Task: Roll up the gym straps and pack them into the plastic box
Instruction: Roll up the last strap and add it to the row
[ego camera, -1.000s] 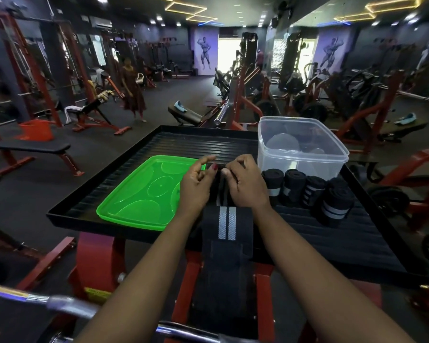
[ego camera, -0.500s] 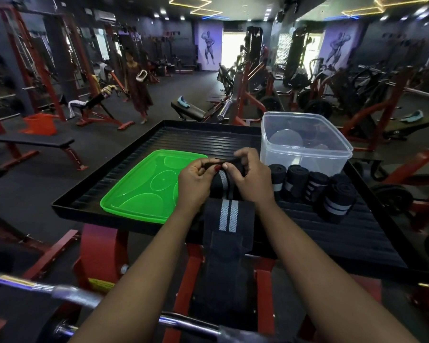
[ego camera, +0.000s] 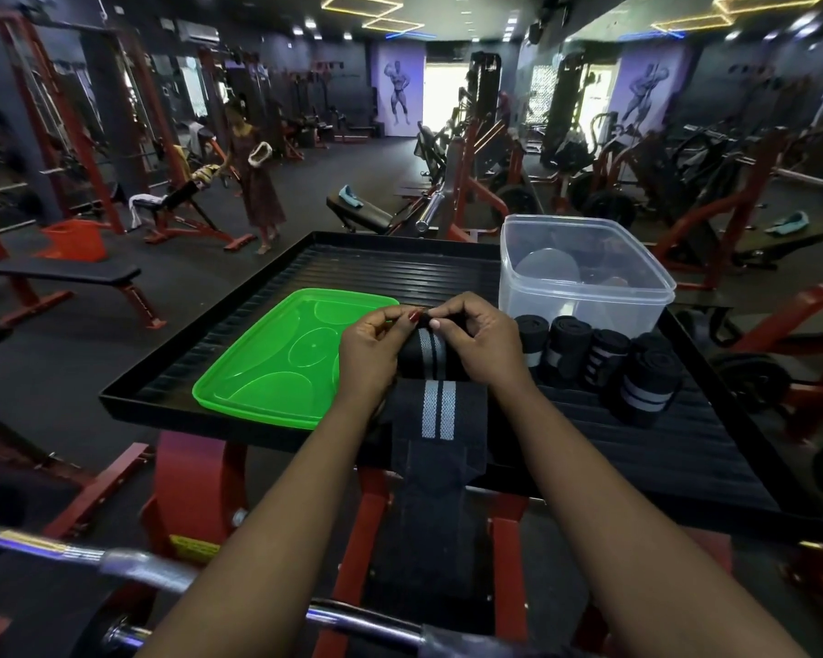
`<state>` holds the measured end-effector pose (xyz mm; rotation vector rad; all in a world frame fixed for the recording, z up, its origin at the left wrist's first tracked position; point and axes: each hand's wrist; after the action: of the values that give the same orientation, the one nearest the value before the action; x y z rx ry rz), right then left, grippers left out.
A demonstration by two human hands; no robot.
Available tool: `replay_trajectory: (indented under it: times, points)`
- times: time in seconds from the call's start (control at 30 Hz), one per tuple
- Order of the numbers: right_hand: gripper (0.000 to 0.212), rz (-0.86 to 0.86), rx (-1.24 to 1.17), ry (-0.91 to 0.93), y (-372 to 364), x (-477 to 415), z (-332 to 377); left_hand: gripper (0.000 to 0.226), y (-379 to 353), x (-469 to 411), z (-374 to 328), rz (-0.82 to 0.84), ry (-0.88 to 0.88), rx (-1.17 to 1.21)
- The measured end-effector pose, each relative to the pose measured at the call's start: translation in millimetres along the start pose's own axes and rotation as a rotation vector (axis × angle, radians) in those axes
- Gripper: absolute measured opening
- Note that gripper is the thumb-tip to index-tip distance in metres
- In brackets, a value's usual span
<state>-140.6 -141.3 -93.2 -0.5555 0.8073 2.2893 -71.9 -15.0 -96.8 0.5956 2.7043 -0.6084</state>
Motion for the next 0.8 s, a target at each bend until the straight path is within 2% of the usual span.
replay_trajectory:
  times: [0.17,0.47,0.7,0.8]
  points:
    - [0.026,0.003,-0.107,-0.043,-1.1,-0.4,1.3,0.012,-2.1,2.5,-2.8,0.016,0.006,-0.005]
    - [0.026,0.046,-0.172,-0.084,0.3,-0.8,1.8,0.026,0.5,5.6,-4.1,0.084,0.001,-0.053]
    - [0.041,0.074,-0.175,-0.047,1.7,-1.2,-0.1,0.014,4.4,3.8,-0.6,0.107,-0.022,-0.128]
    - [0.035,0.071,-0.121,-0.052,1.6,-0.4,2.5,0.014,5.0,3.3,-0.2,0.070,-0.041,-0.144]
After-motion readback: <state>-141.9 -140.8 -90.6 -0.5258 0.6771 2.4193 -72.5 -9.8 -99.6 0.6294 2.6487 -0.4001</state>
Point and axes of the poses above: each hand's wrist, its own x-axis away from the middle knuckle, its own y-axis out of the back of the hand, z = x × y, and after that the axes turned 11 degrees about x, right-handed
